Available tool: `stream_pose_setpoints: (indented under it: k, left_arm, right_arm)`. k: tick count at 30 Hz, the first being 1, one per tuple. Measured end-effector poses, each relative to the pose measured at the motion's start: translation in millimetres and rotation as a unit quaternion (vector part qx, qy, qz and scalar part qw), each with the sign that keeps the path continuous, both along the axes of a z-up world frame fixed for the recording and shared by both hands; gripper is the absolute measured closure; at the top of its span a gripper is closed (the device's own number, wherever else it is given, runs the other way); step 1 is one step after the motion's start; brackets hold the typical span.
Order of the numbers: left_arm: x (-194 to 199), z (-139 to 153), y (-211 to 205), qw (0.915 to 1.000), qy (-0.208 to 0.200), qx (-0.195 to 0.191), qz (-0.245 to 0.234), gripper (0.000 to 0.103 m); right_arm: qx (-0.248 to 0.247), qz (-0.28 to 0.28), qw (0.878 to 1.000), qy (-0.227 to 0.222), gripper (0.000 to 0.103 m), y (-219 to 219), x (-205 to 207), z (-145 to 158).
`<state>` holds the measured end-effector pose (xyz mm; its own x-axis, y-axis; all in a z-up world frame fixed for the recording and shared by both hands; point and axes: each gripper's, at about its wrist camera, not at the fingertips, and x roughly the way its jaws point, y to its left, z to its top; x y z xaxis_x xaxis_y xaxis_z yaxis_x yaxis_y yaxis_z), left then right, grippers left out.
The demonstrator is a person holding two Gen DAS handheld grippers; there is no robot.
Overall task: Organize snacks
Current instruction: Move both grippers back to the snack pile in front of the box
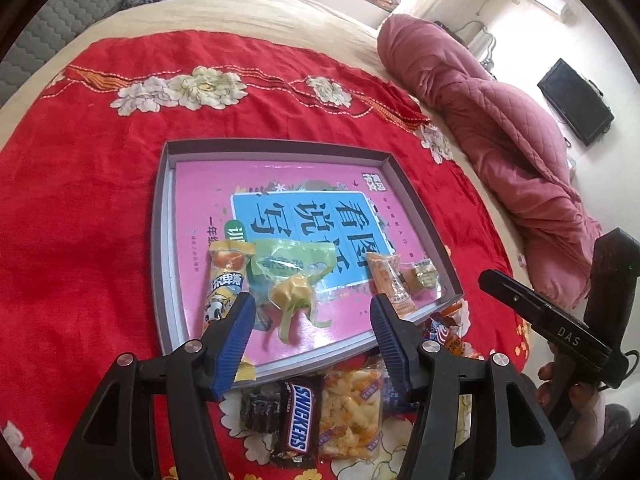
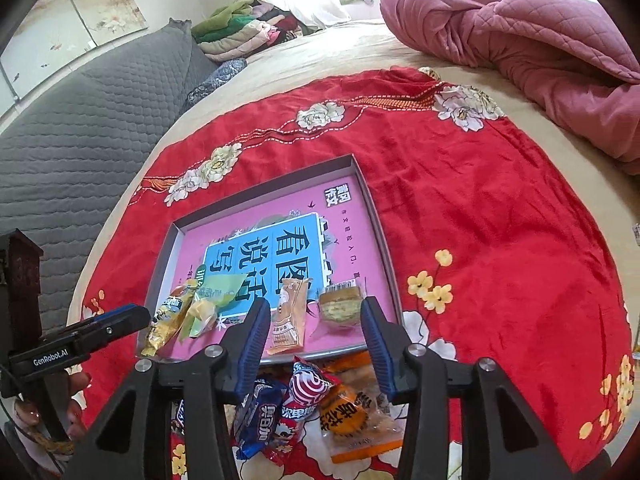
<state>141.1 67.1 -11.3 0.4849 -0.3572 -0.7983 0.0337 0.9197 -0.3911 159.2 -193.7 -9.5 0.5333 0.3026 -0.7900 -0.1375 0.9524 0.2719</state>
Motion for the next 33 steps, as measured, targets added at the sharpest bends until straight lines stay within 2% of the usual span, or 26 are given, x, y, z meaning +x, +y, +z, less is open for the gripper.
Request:
stream_pose_setpoints:
  k: [3,13,27,33]
  left_arm:
    - [-3.4,3.1,1.6,1.0000,-0.003,-0.002,0.003,0.041]
    - [-14.3,9.4,2.5,0.9999,-0.008,-0.009,-0.010,0.041]
    - [-25.8,11.1,12.0,0.9999,-0.006,-0.012,-0.008,0.041]
    - [-31.0,8.3,6.3,0.9997,0.002,-0.012,-0.021,0.041]
  right_arm:
    - [-0.004,-0.003,1.000,-0.007,0.052,-3.6,-2.6,4.0]
    - [-0.012,-0.002,1.000,-0.016,0.050,-10.2,-12.9,11.7]
    - [-0.022,-0.002,1.000,-0.008,0.049,-14.2,-22.6,7.7]
    - [-0.026,0.006,1.000,-0.004,0.046,-11.6,-27.5,5.3]
